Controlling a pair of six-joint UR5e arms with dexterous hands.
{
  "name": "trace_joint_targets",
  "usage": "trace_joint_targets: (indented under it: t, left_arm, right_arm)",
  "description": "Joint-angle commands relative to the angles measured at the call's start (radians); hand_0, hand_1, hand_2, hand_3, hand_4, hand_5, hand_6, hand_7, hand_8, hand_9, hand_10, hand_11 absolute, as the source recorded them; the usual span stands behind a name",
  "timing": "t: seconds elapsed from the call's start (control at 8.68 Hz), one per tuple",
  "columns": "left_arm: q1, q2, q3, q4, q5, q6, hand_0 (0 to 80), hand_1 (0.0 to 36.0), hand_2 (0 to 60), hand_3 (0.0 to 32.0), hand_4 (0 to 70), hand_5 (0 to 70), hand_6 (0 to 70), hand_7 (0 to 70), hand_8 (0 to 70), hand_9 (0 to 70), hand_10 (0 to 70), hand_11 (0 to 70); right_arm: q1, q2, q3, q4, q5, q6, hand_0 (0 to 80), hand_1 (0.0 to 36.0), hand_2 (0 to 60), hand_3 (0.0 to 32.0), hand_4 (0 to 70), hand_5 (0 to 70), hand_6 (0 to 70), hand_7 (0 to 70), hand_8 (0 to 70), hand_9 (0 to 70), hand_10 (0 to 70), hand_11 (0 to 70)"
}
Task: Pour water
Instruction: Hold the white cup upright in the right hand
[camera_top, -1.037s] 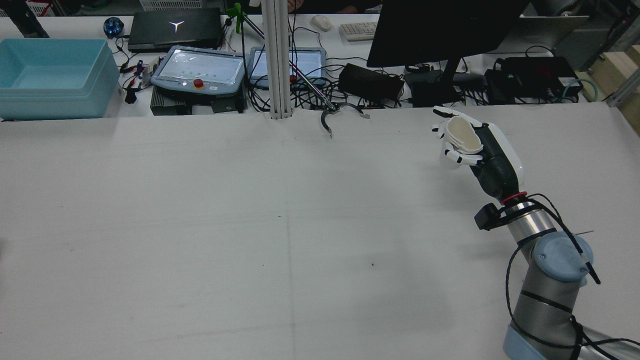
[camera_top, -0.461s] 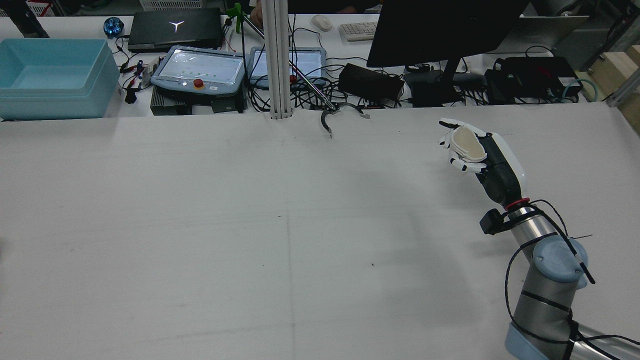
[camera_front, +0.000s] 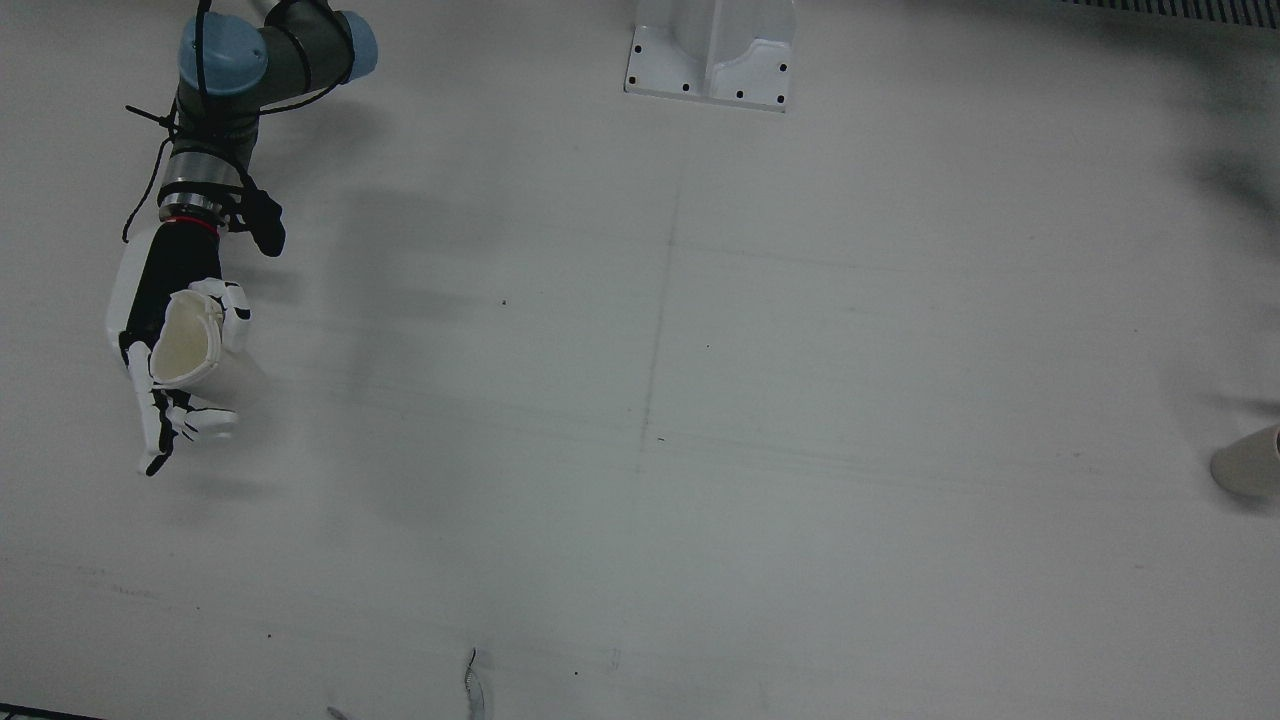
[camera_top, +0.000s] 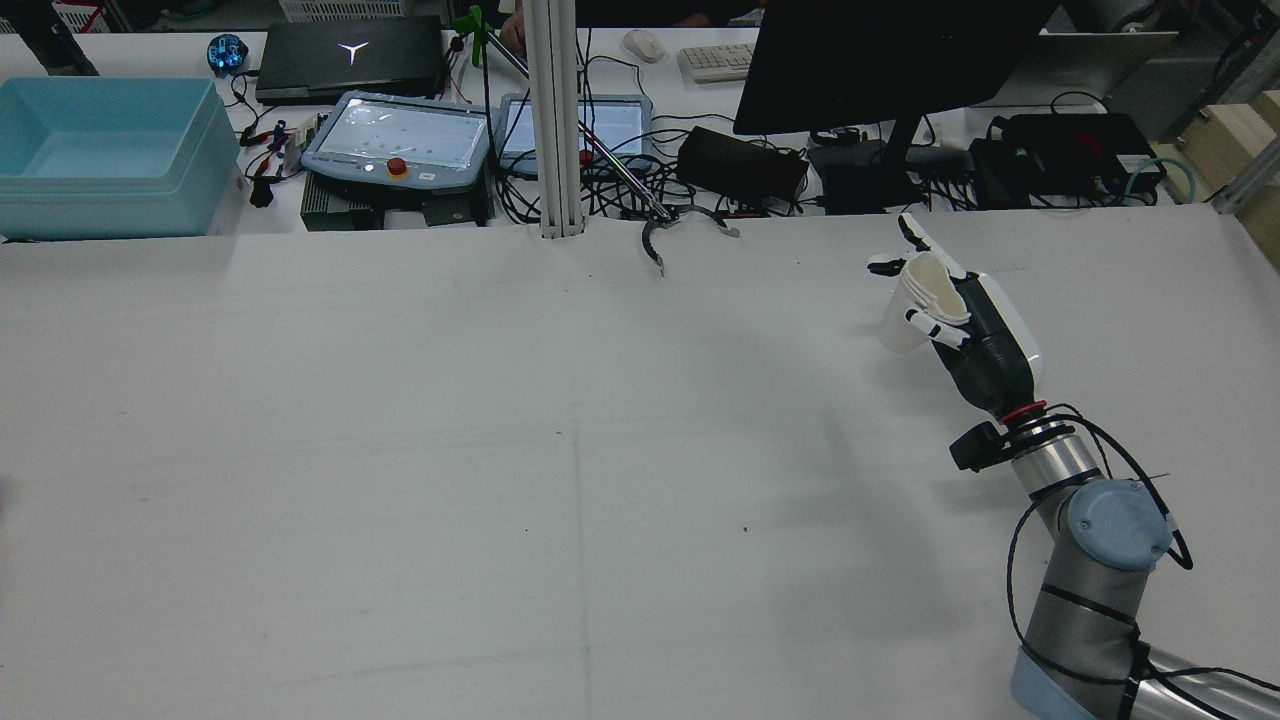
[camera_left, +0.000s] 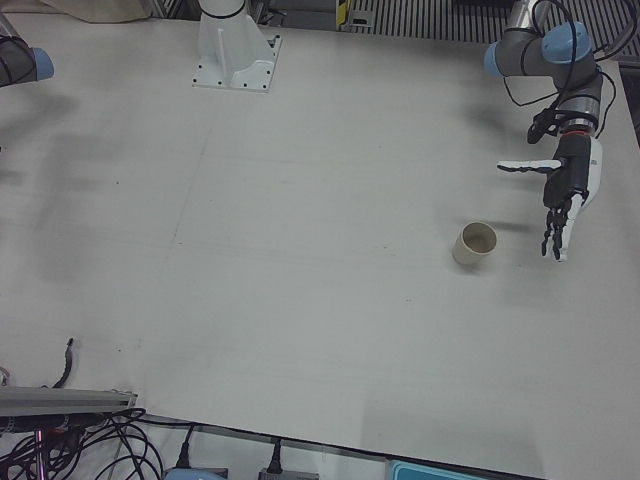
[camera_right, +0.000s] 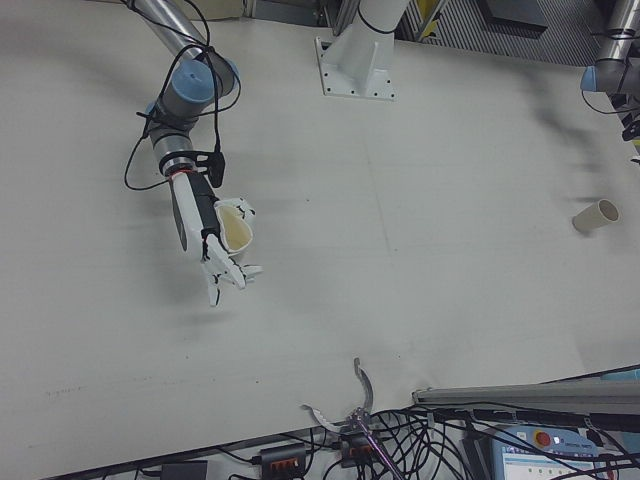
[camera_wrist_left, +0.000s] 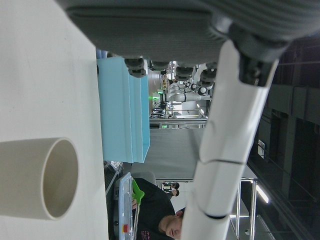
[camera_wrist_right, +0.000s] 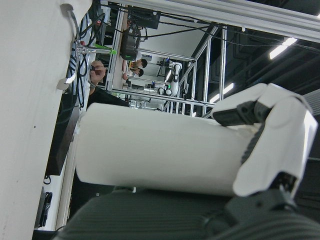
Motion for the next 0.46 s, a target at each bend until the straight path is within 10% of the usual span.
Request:
trace_joint_targets:
  t: [0.0,0.35]
  left_arm:
    - [0.003,0.023,0.003,-0.001,0.003,0.003,80.0,25.7,0.0,0.0,12.7,0.0,5.2,2.8,0.4,0.0,2.8,7.6]
    - [0.001,0.038,0.002,-0.001,0.003,0.003,80.0,25.3,0.0,0.0,11.7,0.0,4.6,2.6,0.0,0.0,2.7,7.5]
  right_arm:
    - [-0.002,0.005,0.03,0.006,-0.005,0.005,37.9,6.8,0.7,32.0,0.0,1.8,0.0,0.0,0.0,0.0,0.0,0.0]
    - [-0.002,-0.001,0.044,0.006,-0.006,0.01,39.4,8.9,6.2,32.0,0.0,2.8,1.1,0.0,0.0,0.0,0.0,0.0]
